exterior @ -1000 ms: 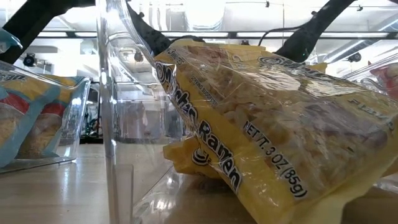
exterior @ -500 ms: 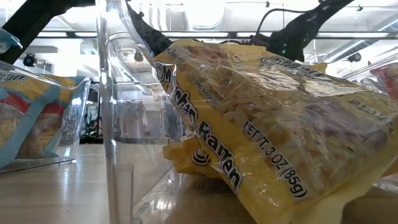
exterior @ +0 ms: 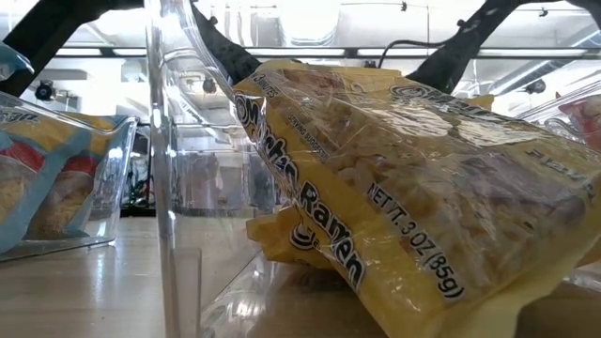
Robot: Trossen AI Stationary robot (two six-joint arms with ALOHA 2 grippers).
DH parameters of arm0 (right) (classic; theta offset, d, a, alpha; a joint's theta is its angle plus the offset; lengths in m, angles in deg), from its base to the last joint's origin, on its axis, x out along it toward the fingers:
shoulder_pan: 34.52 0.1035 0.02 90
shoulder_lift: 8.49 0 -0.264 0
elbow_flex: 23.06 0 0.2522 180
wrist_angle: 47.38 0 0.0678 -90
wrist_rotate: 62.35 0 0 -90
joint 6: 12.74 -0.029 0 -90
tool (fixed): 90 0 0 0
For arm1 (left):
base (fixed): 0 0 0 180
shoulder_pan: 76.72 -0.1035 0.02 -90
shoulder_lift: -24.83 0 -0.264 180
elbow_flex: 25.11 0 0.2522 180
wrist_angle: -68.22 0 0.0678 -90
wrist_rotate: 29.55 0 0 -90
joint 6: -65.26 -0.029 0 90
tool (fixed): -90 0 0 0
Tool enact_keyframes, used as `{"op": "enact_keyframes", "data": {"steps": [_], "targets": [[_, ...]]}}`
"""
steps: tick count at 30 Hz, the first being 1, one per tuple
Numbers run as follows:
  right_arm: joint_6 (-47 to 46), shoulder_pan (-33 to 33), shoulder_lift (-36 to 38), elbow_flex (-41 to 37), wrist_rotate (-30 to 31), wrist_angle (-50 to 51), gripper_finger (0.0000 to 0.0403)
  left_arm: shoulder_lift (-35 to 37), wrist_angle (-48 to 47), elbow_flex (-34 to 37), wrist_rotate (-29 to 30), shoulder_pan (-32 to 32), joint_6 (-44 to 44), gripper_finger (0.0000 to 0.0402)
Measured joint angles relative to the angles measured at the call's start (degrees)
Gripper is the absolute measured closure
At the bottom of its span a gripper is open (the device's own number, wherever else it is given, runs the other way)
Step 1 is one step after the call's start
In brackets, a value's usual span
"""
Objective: Sort Maruchan noodles
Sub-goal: Put the red noodle pack into the right transparent bin
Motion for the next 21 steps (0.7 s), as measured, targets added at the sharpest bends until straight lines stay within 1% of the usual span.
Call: {"op": "enact_keyframes", "data": {"steps": [5,7,9,11,14,16,18,21], "targets": [[-0.3,0.2,-0.1,0.1,-2.0,2.4,0.0182,0.0,-1.3,0.0,-0.9,0.4,-0.5,0.0342],[-0.3,0.3,0.1,0.1,-4.6,4.3,0.0182,0.1,-1.3,0.0,-1.5,0.6,-1.4,0.0342],[-0.6,0.6,0.2,0.1,-8.8,6.2,0.0182,0.5,-1.3,0.0,-1.7,0.8,-2.8,0.0342],[-0.9,1.1,0.2,0.1,-13.1,8.0,0.0182,1.1,-1.1,0.0,-1.7,1.0,-6.0,0.0342],[-0.9,1.6,0.4,0.1,-18.0,9.8,0.0182,2.0,-3.0,0.0,-2.8,1.7,-12.8,0.0342],[-1.2,1.8,0.9,0.0,-19.5,10.3,0.0182,3.0,-5.7,0.0,-3.0,2.6,-16.6,0.0342],[-1.4,1.8,1.8,-0.1,-19.6,11.2,0.0182,3.7,-7.1,0.0,-3.1,3.3,-20.4,0.0342],[-1.3,1.8,4.5,-0.2,-19.6,12.4,0.0182,4.0,-5.7,0.0,-2.9,4.2,-26.2,0.0342]]}}
